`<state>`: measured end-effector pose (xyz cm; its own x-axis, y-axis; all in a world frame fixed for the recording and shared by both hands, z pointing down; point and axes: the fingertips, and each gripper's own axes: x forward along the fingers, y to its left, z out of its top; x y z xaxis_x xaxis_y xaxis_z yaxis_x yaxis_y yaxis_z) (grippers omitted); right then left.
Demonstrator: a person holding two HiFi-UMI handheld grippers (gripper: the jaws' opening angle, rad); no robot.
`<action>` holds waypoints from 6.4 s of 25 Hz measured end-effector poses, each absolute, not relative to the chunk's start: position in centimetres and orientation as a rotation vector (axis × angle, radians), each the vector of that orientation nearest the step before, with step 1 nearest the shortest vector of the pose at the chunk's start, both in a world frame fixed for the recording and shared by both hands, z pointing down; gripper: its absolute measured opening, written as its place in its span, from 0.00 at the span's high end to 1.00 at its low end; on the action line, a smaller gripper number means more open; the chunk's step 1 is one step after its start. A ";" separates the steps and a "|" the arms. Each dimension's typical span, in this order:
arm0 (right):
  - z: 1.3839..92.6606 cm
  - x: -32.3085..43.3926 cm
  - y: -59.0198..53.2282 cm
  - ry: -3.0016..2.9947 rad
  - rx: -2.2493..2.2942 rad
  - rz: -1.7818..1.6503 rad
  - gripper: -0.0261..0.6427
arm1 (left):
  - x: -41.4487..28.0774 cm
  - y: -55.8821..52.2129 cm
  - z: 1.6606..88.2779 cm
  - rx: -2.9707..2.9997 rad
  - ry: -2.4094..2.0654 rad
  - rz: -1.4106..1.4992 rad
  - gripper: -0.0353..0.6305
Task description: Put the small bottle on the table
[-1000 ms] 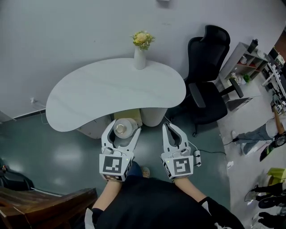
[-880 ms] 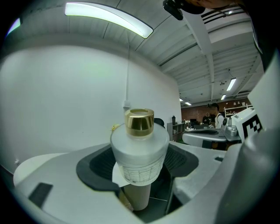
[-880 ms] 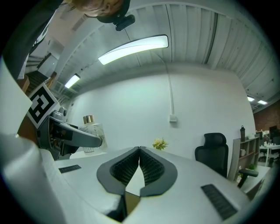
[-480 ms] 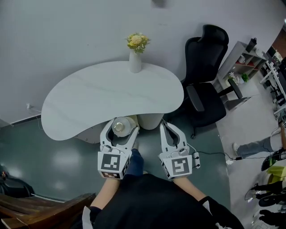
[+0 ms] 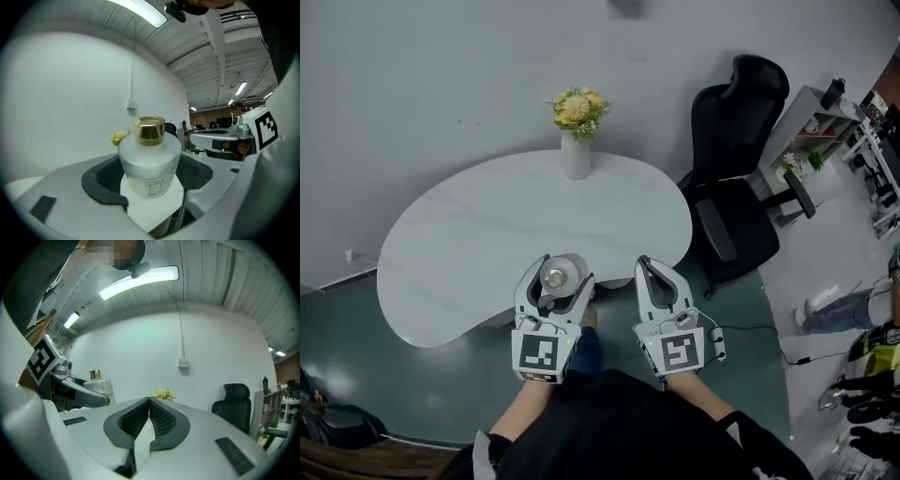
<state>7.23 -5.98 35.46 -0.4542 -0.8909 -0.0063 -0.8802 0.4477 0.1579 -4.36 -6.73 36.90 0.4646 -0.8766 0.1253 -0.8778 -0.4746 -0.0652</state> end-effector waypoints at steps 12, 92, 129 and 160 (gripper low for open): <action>36.9 5.8 -16.6 -2.584 1.641 -0.218 0.93 | -5.7 -17.3 39.8 2.621 -1.518 0.309 0.45; 57.1 4.9 -32.6 -2.466 1.372 0.091 0.93 | -0.7 -34.2 62.3 2.570 -1.281 0.654 0.45; 54.9 5.0 -31.4 -2.474 1.404 0.112 0.93 | -1.9 -32.8 58.5 2.568 -1.411 0.565 0.36; 35.4 8.4 -27.1 -2.631 1.648 -0.187 0.93 | -5.3 -27.2 36.3 2.615 -1.754 0.142 0.94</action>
